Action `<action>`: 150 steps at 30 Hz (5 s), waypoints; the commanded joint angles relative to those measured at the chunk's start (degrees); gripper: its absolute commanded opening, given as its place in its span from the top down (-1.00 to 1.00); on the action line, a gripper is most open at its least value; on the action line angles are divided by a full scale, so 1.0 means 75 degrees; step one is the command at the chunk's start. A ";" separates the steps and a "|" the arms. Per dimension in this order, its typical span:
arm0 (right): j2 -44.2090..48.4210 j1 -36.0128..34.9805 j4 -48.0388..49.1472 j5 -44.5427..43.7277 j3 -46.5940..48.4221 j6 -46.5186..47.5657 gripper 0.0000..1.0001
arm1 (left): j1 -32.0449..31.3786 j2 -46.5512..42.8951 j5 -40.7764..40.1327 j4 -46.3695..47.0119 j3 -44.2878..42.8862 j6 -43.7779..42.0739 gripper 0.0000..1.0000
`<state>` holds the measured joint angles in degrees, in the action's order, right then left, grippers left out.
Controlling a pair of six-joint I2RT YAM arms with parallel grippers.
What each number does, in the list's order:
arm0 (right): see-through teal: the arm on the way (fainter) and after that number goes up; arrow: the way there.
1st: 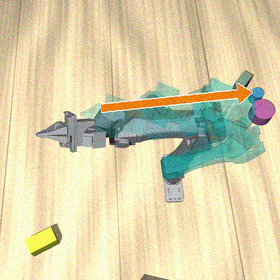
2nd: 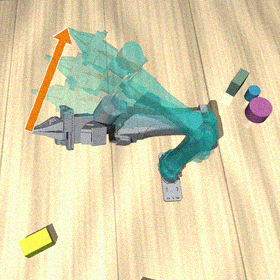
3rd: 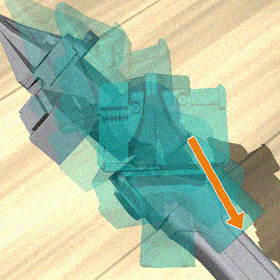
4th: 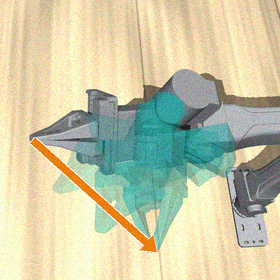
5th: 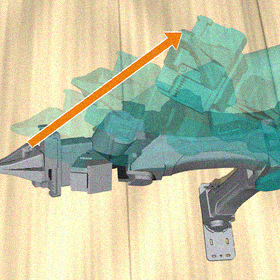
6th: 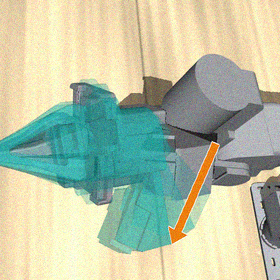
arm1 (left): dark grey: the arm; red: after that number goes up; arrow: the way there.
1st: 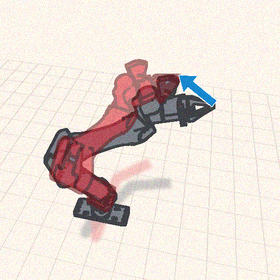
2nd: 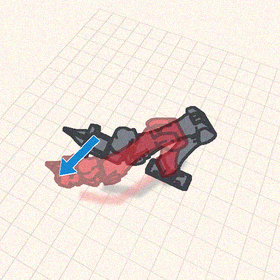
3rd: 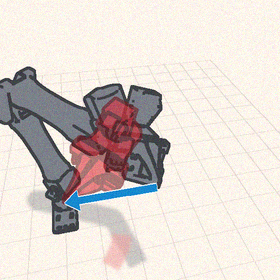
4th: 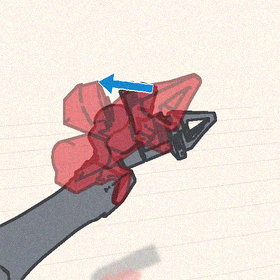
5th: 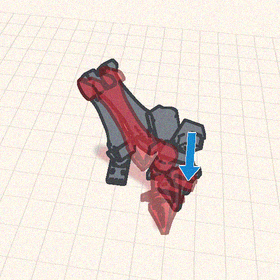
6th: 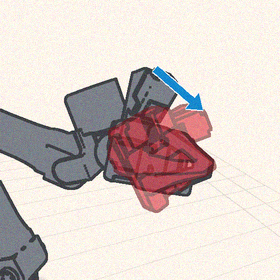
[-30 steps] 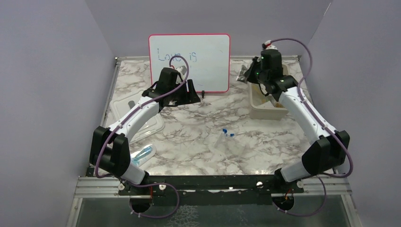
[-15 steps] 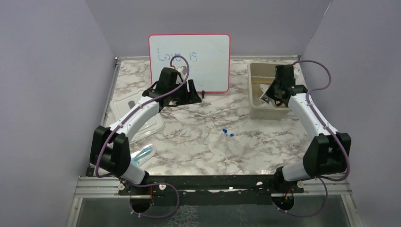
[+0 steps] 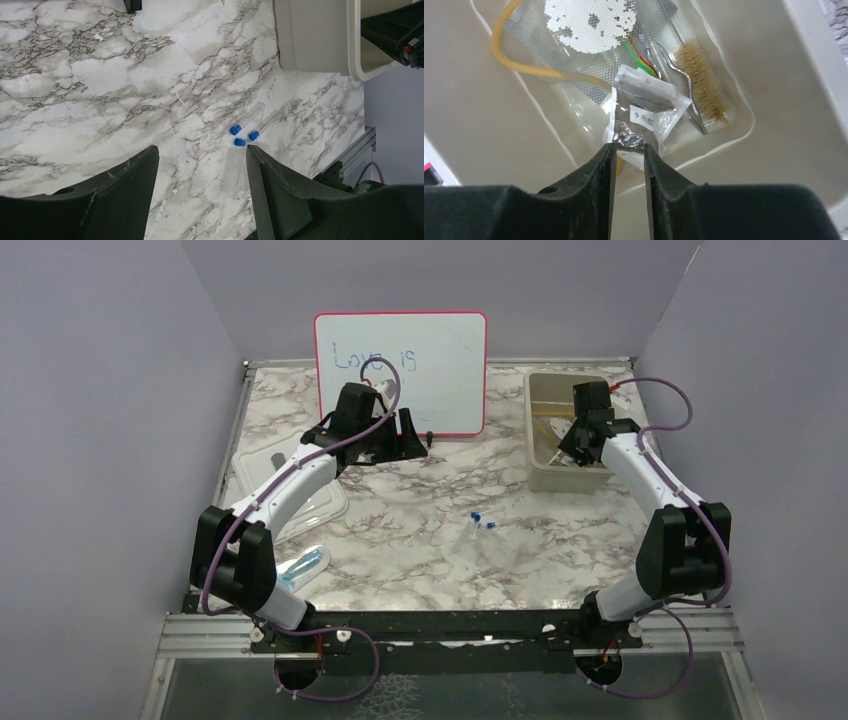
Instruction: Organize the chemistry lab equipment
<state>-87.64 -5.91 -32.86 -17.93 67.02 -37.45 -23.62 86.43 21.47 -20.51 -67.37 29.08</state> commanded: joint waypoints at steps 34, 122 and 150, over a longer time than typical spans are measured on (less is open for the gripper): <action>0.1763 -0.3508 -0.1579 0.1629 0.0364 0.1699 0.08 | 0.0043 -0.0176 -0.1687 -0.0712 0.0220 0.0123 -0.52; -0.2112 -0.4721 0.0664 0.3728 0.0244 0.1074 0.43 | 0.0498 -0.1011 -0.2805 -0.1492 0.0247 0.0025 -0.50; -0.1138 -0.4732 -0.0966 0.2013 -0.0522 0.2977 0.11 | 0.0563 -0.0804 -0.2384 -0.1463 -0.0420 -0.0268 -0.50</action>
<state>-94.21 -40.93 -40.14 -3.66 62.00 -19.16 -19.70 79.83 2.17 -32.29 -68.69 27.77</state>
